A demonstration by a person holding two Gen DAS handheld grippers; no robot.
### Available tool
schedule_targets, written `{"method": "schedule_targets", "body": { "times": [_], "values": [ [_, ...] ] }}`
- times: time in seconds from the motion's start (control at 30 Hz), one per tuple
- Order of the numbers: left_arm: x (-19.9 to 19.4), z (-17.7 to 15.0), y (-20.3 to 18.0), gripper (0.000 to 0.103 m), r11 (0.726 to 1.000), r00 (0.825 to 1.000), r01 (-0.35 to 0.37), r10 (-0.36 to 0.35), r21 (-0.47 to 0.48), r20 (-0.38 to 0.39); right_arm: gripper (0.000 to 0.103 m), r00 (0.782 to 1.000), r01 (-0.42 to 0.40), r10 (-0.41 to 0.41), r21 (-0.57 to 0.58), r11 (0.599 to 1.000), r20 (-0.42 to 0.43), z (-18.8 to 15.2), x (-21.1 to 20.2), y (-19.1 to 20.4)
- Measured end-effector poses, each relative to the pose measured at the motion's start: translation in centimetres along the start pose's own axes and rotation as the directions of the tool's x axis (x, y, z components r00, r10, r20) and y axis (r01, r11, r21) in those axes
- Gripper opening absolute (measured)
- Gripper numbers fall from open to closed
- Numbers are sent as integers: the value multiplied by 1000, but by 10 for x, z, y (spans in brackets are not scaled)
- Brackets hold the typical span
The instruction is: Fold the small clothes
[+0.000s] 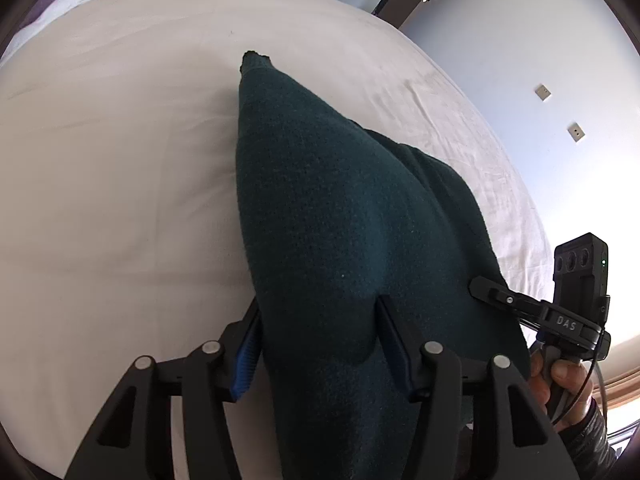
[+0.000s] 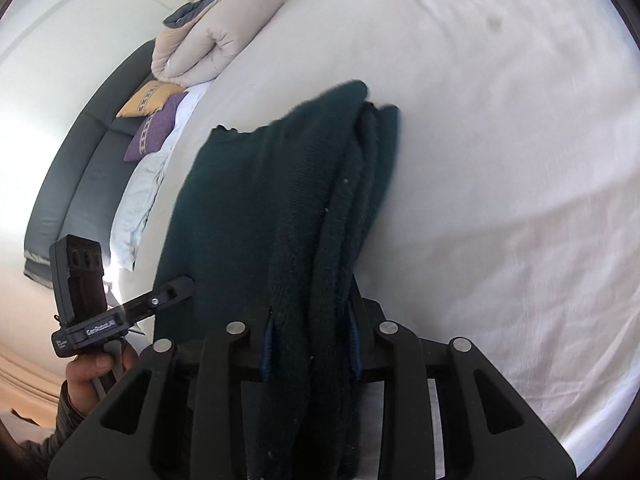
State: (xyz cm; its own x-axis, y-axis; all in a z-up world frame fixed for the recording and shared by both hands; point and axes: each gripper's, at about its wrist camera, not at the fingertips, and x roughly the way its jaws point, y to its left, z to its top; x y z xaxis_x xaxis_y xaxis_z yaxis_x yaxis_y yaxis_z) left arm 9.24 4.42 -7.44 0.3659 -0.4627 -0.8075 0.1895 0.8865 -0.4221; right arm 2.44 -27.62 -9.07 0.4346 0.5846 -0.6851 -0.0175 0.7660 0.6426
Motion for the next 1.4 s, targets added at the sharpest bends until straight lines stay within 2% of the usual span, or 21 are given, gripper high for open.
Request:
{"method": "schedule_targets", "body": {
  "times": [0.07,0.23,0.37,0.43,0.5,0.57,0.67,0.73,0.83,0.9,0.93,0.97,1.0,1.07,1.23,1.4],
  "values": [
    [-2,-3,4,62,1000,1000,5,-5,-13,3,42,1000,8,-8,19,1000,5,-1,-5,-10],
    [-16,-7,9,65,999,999,-7,8,-38,31,46,999,31,-32,41,999,24,6,-28,-21],
    [-35,-6,3,65,997,992,-80,82,-19,97,46,994,78,-79,9,997,81,17,-56,-10],
    [-48,-3,-5,65,993,981,-119,117,-1,157,46,992,53,-52,-8,999,119,21,-71,2],
    [-58,0,-14,65,992,972,-126,119,24,202,46,988,7,-1,-37,999,151,24,-84,16],
    [-62,2,-25,69,990,968,-125,108,63,228,46,985,-54,65,-75,996,157,28,-89,34],
    [-52,2,-39,73,987,973,-105,77,121,217,46,980,-155,169,-135,979,101,23,-82,53],
    [-37,2,-42,73,986,980,-87,60,140,189,46,981,-180,187,-126,976,51,19,-67,53],
    [-20,-4,-36,74,986,983,-100,77,133,168,46,971,-238,238,-17,971,-13,10,-43,25],
    [-17,-6,-35,76,986,982,-96,71,137,175,45,971,-235,237,78,969,-22,6,-32,-6],
    [-18,-7,-34,79,986,982,-81,55,144,180,44,957,-283,288,122,951,-20,2,-27,-23],
    [-17,-7,-33,81,986,983,-75,47,151,180,39,947,-316,320,145,938,-11,-2,-24,-33],
    [-16,-9,-34,81,984,982,-78,48,161,181,30,941,-333,337,162,929,3,-4,-23,-43],
    [-12,-13,-37,83,979,980,-98,63,178,189,29,930,-365,366,148,919,20,-10,-20,-51],
    [-8,-23,-44,87,963,970,-143,90,228,228,29,930,-367,367,108,924,24,-13,-20,-54],
    [-24,-18,-40,87,977,968,-102,54,186,246,31,925,-378,377,144,914,39,-8,-28,-56]
  ]
}}
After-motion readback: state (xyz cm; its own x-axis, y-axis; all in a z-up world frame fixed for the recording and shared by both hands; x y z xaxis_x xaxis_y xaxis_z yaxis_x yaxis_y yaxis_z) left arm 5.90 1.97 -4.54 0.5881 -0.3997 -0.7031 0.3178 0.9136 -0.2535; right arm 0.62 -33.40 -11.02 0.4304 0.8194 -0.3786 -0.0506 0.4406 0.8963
